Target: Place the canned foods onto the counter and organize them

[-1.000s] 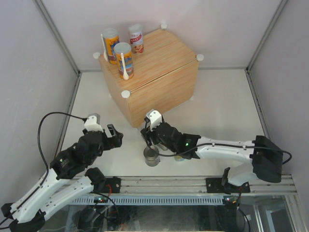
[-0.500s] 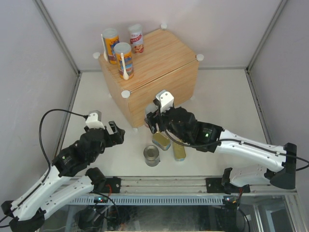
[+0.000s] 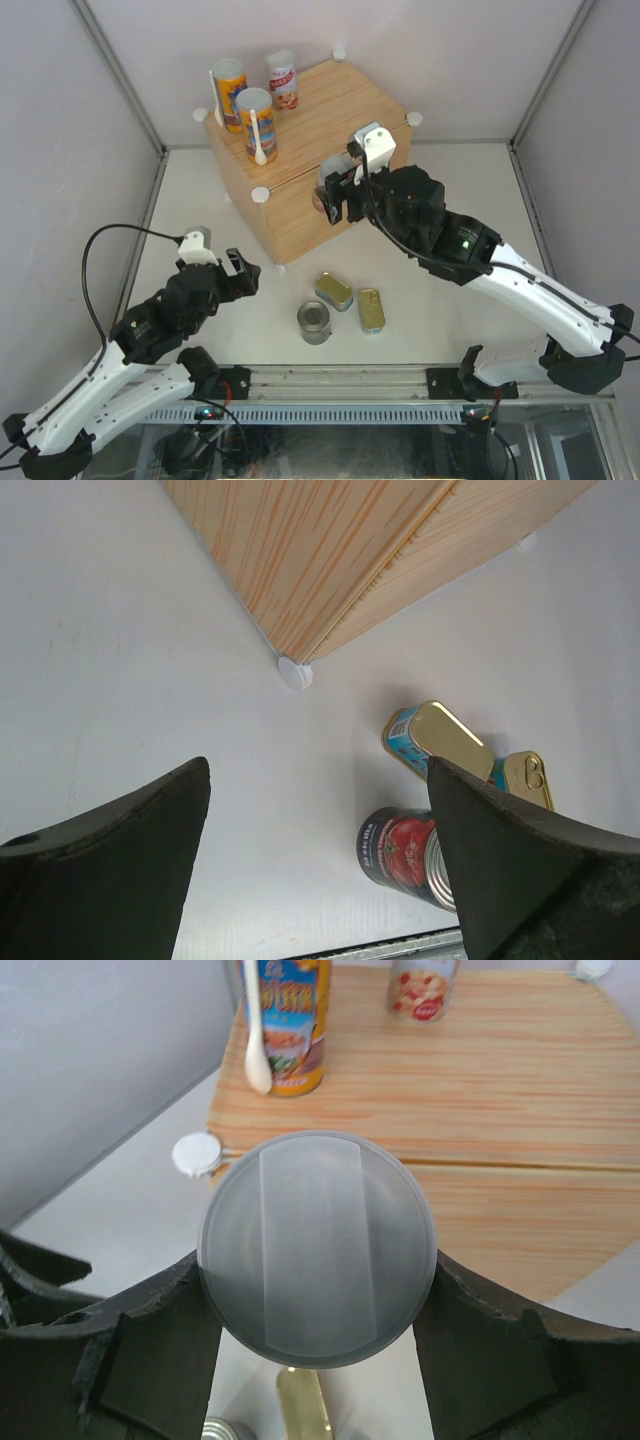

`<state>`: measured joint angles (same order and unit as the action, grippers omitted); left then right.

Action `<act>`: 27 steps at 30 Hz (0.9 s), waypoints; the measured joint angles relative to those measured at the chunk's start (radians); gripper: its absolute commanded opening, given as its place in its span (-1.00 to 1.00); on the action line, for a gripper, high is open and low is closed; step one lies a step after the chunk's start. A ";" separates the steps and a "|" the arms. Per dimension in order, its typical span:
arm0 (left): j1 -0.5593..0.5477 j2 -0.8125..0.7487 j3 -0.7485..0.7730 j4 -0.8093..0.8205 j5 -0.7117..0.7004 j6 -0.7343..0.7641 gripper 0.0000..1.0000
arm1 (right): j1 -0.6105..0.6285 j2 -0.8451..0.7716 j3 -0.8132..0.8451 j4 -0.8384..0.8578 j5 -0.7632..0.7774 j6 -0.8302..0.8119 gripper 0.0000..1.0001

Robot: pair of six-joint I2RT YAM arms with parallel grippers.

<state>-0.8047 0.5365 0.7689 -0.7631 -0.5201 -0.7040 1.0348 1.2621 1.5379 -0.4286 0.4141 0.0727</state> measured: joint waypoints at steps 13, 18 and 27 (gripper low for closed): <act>0.000 -0.001 0.000 0.021 0.000 0.000 0.86 | -0.166 0.249 0.296 -0.063 -0.093 -0.026 -1.00; 0.000 -0.004 0.000 0.022 0.000 0.000 0.86 | -0.214 0.373 0.443 -0.097 -0.134 -0.030 -1.00; 0.000 -0.008 0.000 0.038 0.000 0.000 0.86 | -0.270 0.574 0.737 -0.177 -0.187 -0.027 -1.00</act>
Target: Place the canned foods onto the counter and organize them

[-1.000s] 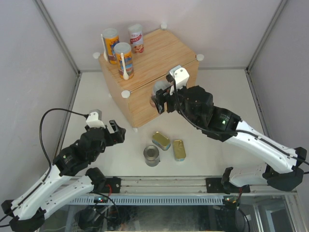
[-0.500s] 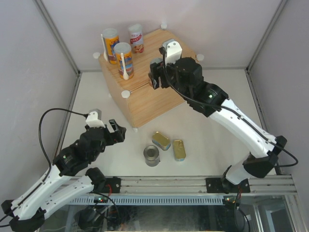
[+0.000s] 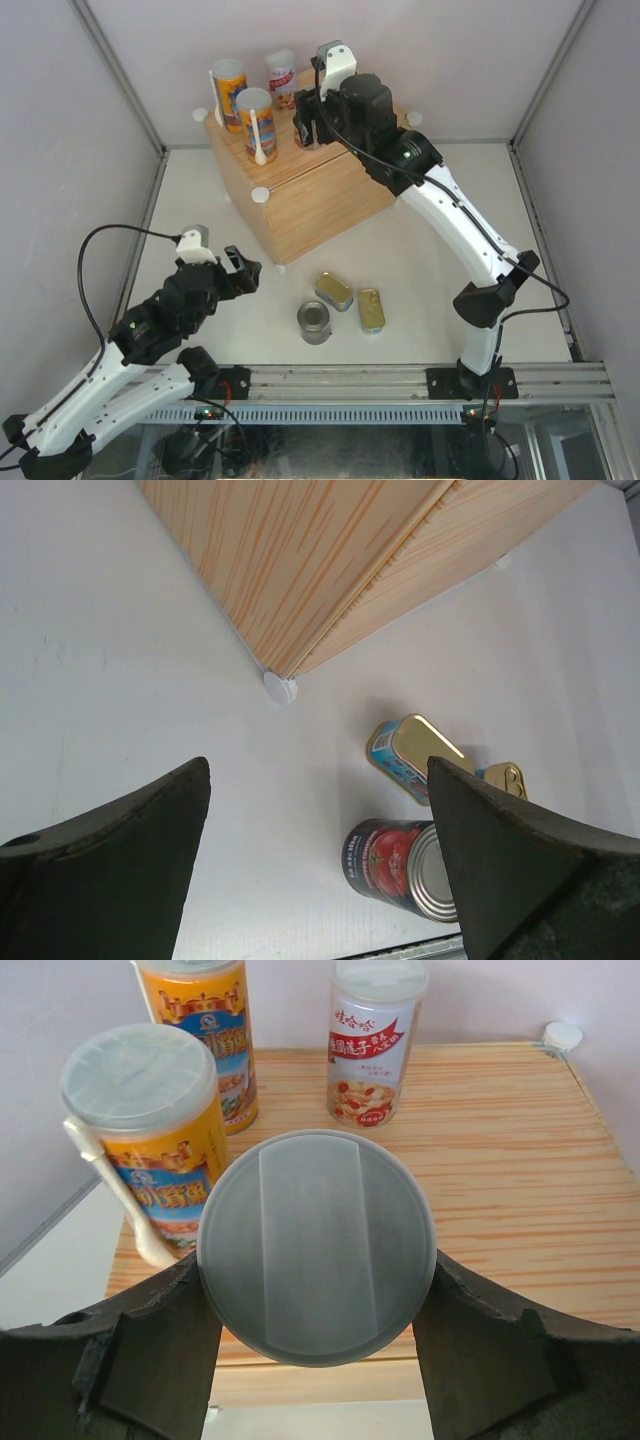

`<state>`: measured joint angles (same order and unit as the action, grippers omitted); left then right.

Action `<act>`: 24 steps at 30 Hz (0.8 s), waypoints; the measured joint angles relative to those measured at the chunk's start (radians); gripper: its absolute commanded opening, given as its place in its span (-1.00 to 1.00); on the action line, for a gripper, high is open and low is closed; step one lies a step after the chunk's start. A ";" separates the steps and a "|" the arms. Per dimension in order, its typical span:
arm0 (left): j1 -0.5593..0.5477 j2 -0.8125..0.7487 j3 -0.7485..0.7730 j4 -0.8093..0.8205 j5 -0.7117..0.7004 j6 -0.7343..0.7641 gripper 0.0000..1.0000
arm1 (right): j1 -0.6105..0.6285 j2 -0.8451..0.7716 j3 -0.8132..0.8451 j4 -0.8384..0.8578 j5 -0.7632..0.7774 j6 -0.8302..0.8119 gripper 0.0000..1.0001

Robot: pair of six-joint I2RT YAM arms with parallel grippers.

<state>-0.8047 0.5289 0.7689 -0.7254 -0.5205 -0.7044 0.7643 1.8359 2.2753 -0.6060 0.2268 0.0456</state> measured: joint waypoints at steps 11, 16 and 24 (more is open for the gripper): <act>0.000 -0.007 -0.003 0.007 0.001 0.000 0.86 | -0.019 0.111 0.099 -0.050 -0.020 0.006 -1.00; 0.000 -0.009 -0.003 0.007 0.001 0.000 0.85 | -0.024 0.154 0.159 -0.051 -0.029 0.013 -1.00; 0.000 -0.014 -0.004 0.008 0.001 0.000 0.85 | -0.030 0.170 0.161 -0.051 -0.031 0.021 -1.00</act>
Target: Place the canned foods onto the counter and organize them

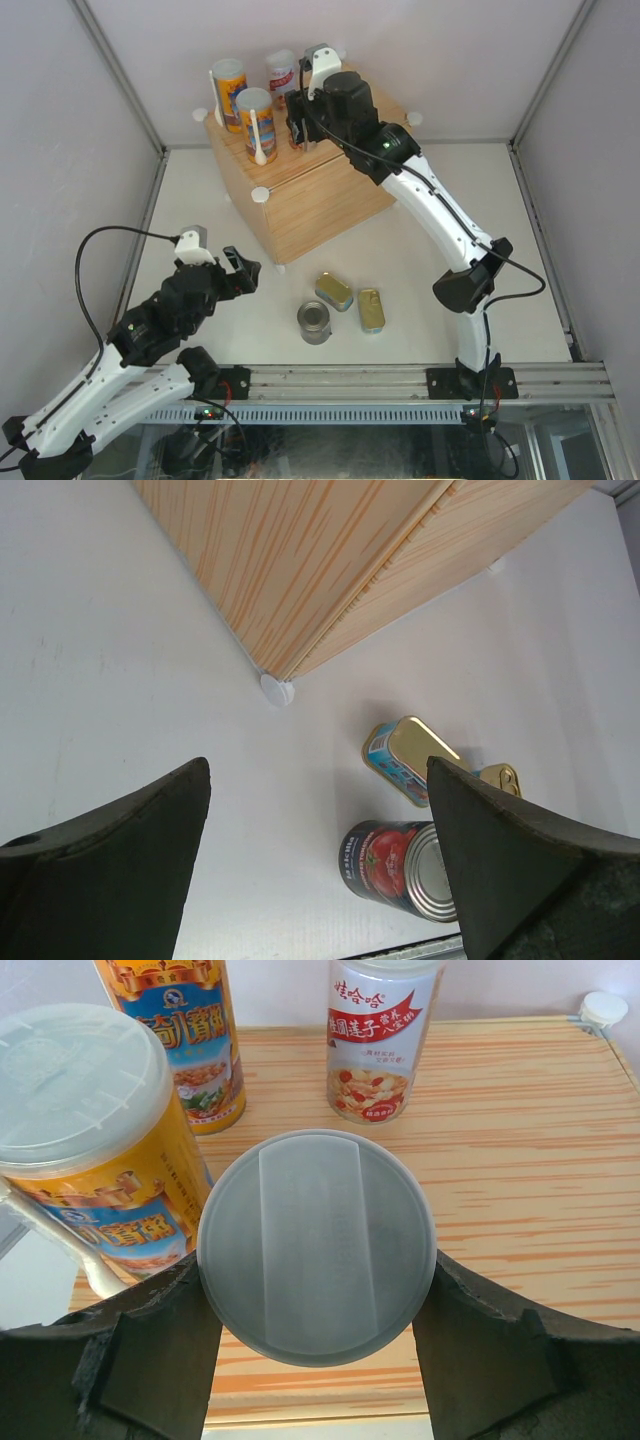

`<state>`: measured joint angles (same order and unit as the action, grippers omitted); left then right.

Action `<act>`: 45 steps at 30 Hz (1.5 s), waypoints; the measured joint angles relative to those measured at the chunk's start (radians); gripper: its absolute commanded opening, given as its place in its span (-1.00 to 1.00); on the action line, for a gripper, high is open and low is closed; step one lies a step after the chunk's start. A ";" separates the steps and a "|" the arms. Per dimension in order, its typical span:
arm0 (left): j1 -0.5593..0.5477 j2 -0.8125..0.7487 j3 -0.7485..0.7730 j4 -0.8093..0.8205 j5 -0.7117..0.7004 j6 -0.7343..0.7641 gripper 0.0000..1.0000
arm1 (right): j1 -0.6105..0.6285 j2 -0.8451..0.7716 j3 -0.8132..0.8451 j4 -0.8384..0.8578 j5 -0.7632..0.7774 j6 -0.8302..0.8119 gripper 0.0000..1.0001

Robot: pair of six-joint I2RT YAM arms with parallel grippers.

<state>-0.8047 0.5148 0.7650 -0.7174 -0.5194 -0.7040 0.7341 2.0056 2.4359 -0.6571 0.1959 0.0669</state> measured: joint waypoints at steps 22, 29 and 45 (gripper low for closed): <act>0.000 0.016 0.000 0.006 0.000 0.008 0.85 | -0.028 0.042 0.026 0.006 -0.011 0.019 -0.94; 0.000 0.029 0.000 0.007 0.000 0.008 0.85 | -0.031 0.054 0.031 0.023 -0.015 0.026 -0.68; 0.002 0.016 0.000 0.014 0.000 0.010 0.85 | -0.034 0.073 0.038 0.047 -0.015 0.031 0.15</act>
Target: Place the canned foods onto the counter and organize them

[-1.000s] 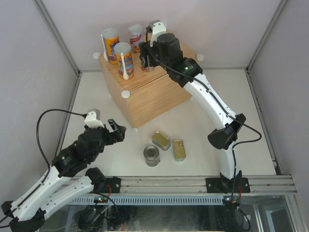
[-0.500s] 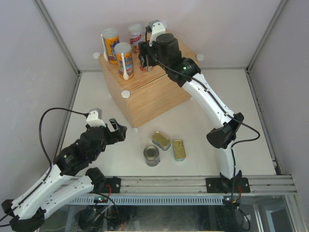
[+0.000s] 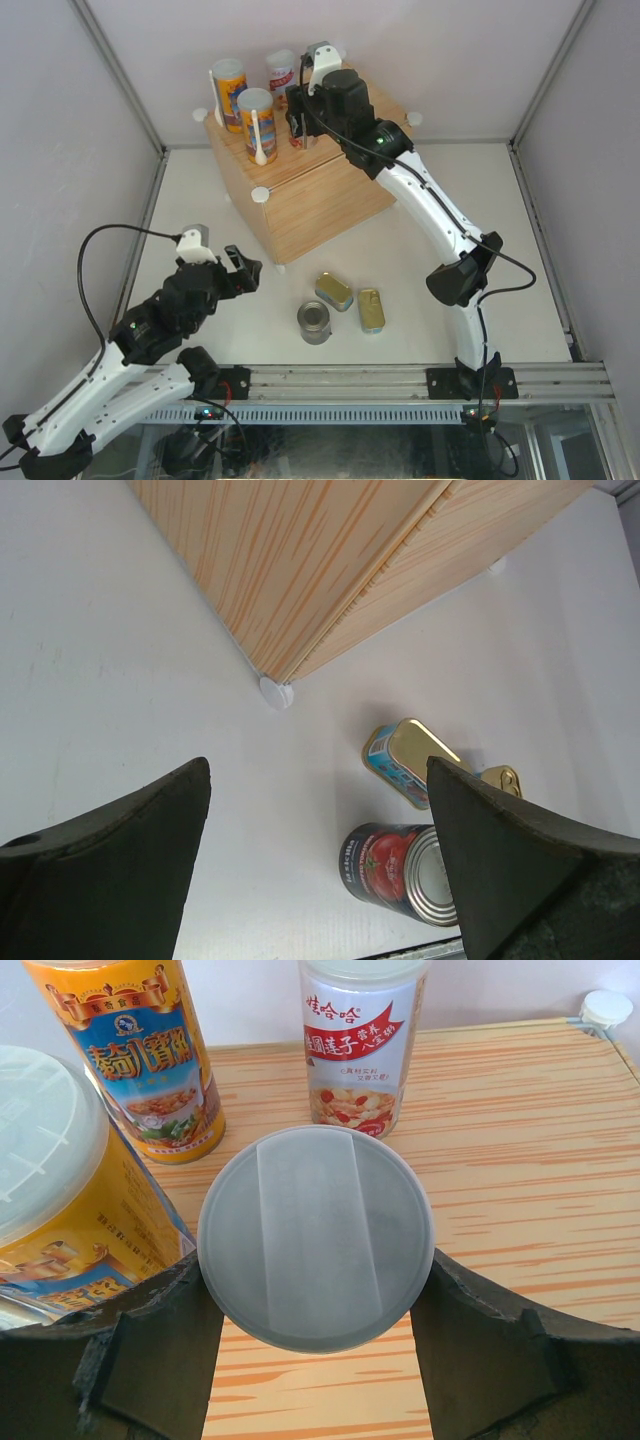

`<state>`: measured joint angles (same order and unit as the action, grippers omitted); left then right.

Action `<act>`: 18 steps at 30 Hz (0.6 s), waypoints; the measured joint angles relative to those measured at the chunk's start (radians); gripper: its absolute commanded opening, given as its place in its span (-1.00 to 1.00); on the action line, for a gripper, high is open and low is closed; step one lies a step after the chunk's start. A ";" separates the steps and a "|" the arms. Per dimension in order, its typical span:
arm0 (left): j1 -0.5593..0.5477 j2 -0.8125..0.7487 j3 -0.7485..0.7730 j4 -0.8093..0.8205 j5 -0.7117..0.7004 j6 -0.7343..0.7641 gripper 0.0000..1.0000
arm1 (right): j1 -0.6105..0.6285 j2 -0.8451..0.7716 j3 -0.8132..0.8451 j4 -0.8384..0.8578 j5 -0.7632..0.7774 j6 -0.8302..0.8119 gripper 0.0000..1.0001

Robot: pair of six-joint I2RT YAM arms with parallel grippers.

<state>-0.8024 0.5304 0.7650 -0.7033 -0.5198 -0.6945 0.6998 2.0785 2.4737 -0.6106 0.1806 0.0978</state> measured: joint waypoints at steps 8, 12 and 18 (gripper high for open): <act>0.000 -0.015 0.000 0.000 0.000 0.005 0.85 | -0.004 0.003 0.000 0.005 -0.001 0.011 0.43; 0.000 -0.027 0.000 -0.001 0.000 0.005 0.85 | -0.007 0.009 0.002 0.028 -0.004 0.019 0.51; 0.000 -0.036 0.000 -0.002 -0.001 0.005 0.85 | -0.009 0.010 0.011 0.068 -0.007 0.023 0.57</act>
<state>-0.8024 0.4942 0.7650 -0.7048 -0.5205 -0.6895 0.6910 2.0880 2.4847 -0.5430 0.1734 0.1211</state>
